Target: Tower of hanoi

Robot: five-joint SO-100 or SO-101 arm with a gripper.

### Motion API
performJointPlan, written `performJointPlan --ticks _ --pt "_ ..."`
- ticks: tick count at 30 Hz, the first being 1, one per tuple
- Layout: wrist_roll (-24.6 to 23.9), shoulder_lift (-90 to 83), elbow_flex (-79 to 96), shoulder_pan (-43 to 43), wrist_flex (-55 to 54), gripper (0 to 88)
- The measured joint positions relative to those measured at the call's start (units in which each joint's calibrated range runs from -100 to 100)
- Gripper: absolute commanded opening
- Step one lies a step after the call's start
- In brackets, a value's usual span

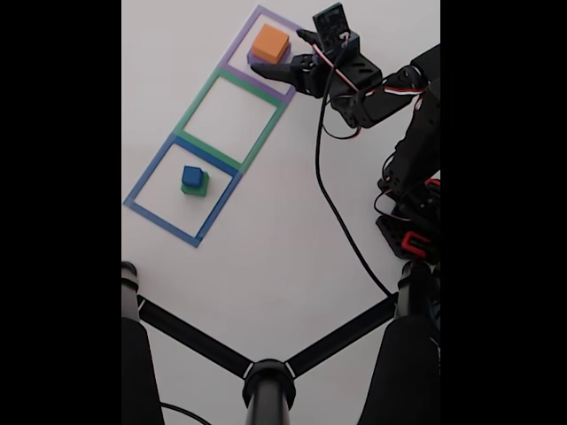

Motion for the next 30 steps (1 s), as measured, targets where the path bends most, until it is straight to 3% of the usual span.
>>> performJointPlan --ticks 17,30 --pt "0.0 4.1 -5.0 -1.2 -1.0 33.1" --pt "0.0 4.1 -5.0 -2.9 -1.0 19.2"
